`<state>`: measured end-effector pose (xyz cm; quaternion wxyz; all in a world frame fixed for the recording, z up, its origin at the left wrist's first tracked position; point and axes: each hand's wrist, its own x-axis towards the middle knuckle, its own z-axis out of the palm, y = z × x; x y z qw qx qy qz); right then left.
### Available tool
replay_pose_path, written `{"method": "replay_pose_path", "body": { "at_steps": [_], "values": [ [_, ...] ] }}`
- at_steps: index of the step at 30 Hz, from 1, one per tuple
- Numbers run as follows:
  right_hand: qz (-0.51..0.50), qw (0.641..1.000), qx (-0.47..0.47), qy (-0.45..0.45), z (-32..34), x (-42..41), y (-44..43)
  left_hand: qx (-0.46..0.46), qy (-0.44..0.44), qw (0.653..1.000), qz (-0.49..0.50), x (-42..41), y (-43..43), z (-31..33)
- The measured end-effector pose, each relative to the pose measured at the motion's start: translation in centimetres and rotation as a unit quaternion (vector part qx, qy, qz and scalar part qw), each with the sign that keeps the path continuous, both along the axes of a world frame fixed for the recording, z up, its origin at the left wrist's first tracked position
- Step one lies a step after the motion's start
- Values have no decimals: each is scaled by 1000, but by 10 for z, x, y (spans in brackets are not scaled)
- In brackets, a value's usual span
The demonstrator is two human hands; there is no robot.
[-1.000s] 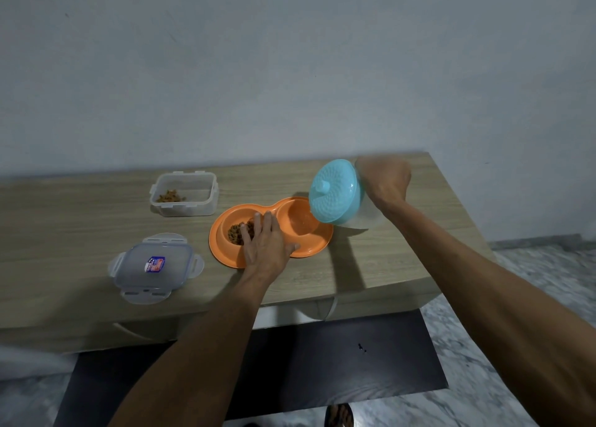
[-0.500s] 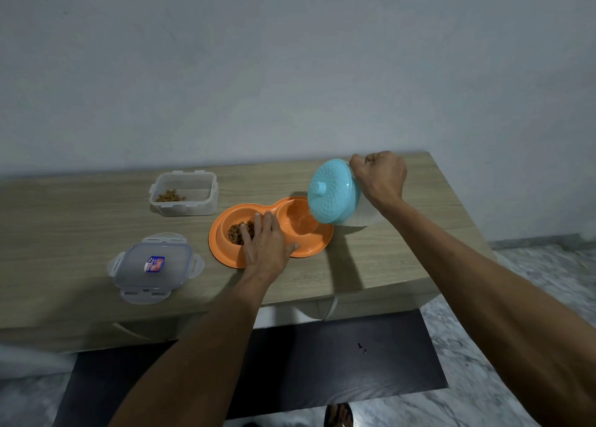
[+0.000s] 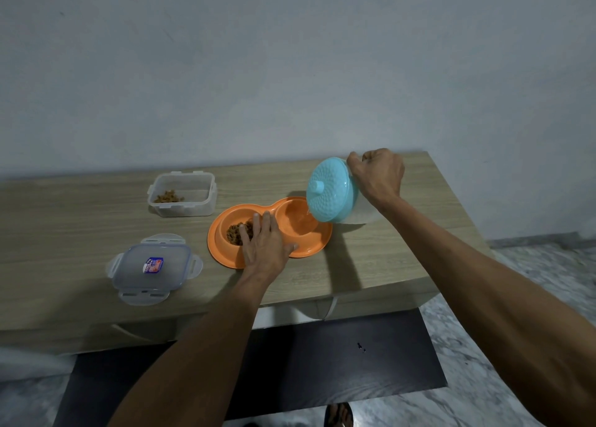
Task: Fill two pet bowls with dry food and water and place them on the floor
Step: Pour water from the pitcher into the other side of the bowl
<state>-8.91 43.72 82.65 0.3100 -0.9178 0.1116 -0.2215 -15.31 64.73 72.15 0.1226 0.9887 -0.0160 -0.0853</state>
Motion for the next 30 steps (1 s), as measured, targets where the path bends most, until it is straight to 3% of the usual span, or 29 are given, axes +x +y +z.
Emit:
{"method": "replay_pose_path", "body": {
  "at_steps": [24,30],
  "values": [
    [3,1000,3,-5,0,5,-1,10,0,1000,-5,-2,0,5],
    [0,999,43,-8,1,4,-5,8,1,1000,-3,-3,-1,5]
  ]
}}
